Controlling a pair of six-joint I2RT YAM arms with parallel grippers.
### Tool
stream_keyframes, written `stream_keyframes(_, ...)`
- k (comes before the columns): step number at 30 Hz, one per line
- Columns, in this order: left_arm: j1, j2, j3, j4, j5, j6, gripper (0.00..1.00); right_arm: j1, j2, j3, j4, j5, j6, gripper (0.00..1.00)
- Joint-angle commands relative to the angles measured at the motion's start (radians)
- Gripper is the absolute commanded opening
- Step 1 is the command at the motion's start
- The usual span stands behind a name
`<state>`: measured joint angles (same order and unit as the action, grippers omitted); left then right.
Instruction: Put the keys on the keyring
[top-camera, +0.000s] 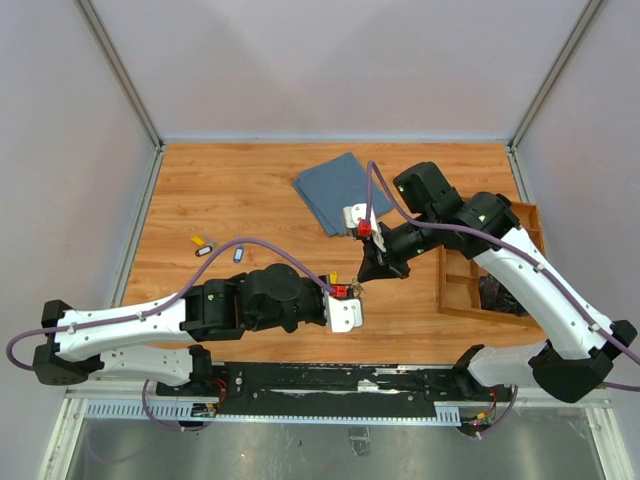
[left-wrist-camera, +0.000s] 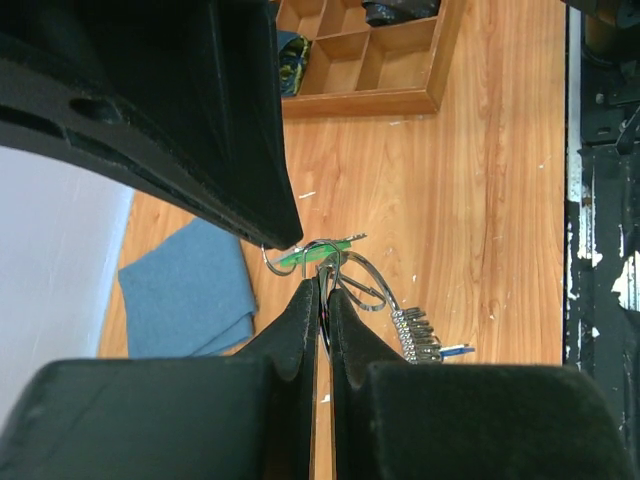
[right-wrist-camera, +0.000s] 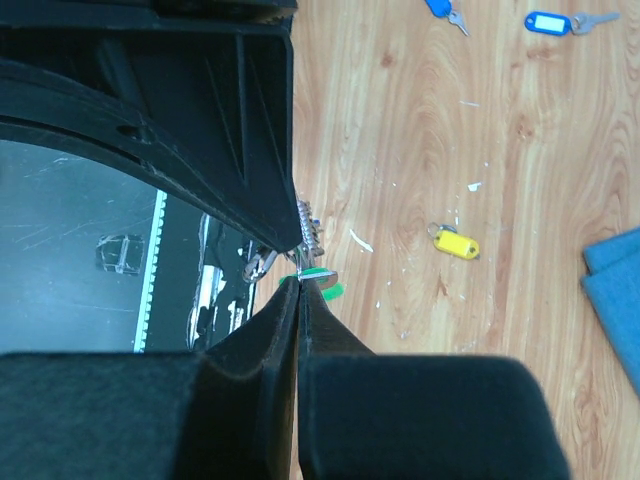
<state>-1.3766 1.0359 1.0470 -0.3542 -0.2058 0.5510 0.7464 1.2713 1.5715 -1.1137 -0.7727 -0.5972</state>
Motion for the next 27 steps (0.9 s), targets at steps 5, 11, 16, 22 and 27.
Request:
stream_keyframes(5,0.001,-0.028,0.028,0.009,0.043,0.012,0.01,0.025,0.043,0.061,-0.116,-0.137,-0.120,0.01)
stream_keyframes(11,0.001,-0.027,0.024,0.009,0.042,0.015,0.01,0.033,0.047,0.063,-0.131,-0.153,-0.136,0.01)
stream_keyframes(16,0.001,-0.030,0.022,0.011,0.039,0.016,0.01,0.034,0.042,0.063,-0.144,-0.169,-0.149,0.01)
stream_keyframes(22,0.001,-0.030,0.016,0.010,0.028,0.020,0.00,0.035,0.035,0.064,-0.135,-0.114,-0.116,0.01)
stream_keyframes(27,0.001,-0.031,0.004,0.012,-0.021,0.023,0.01,0.035,0.008,0.063,-0.096,0.052,0.012,0.00)
